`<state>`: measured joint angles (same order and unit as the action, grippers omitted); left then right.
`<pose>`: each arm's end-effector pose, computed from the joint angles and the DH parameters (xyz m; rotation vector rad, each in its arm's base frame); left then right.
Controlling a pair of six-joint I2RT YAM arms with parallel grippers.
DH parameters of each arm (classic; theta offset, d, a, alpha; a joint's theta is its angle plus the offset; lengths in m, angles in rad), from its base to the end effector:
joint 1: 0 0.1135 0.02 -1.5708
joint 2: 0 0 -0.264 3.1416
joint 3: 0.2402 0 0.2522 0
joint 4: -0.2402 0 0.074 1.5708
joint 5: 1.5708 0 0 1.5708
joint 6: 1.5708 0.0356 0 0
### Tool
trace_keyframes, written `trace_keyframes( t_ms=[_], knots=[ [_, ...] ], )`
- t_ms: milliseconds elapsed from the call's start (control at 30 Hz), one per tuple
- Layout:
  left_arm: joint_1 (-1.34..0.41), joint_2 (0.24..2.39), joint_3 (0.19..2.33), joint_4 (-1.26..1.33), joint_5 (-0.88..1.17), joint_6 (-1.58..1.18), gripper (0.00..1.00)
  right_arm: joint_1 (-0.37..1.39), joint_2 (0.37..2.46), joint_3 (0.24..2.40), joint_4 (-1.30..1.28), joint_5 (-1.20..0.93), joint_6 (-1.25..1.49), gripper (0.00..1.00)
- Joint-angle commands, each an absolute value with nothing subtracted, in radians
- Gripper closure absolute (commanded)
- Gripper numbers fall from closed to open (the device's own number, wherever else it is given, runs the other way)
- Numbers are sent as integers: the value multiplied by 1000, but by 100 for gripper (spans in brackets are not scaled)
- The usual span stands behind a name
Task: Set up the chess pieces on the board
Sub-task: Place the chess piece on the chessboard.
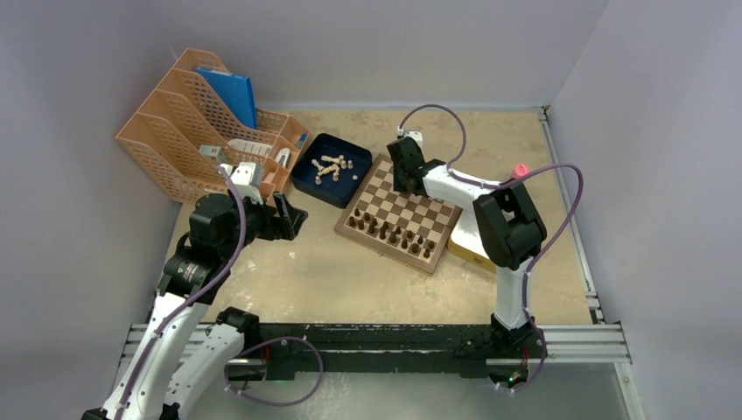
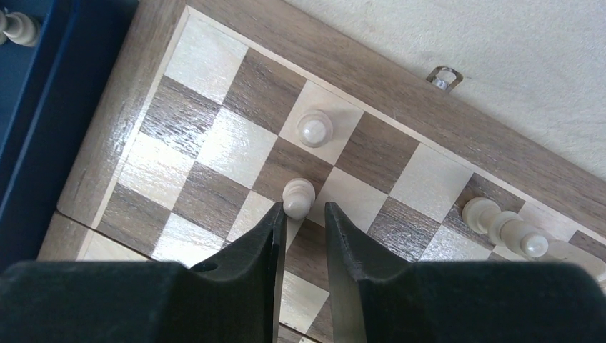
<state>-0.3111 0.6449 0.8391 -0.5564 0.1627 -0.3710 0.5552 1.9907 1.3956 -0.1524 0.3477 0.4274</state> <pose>0.1314 -0.0483 0.3397 0.0520 1.9762 -0.6075 0.3828 0.2232 0.1939 0.0286 2.2666 0.1155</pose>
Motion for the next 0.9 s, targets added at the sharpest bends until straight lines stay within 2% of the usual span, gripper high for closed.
trace_keyframes(
  t_ms=[0,200,867],
  knots=[
    [-316,643,844,-522,150,-362,20,554,1966,1377,-114,347,427,72],
    [-316,644,844,-525,147,-363,20,554,1968,1364,-106,338,429,76],
    [-316,659,844,-519,155,-364,20,553,2002,1401,-125,314,428,76]
  ],
)
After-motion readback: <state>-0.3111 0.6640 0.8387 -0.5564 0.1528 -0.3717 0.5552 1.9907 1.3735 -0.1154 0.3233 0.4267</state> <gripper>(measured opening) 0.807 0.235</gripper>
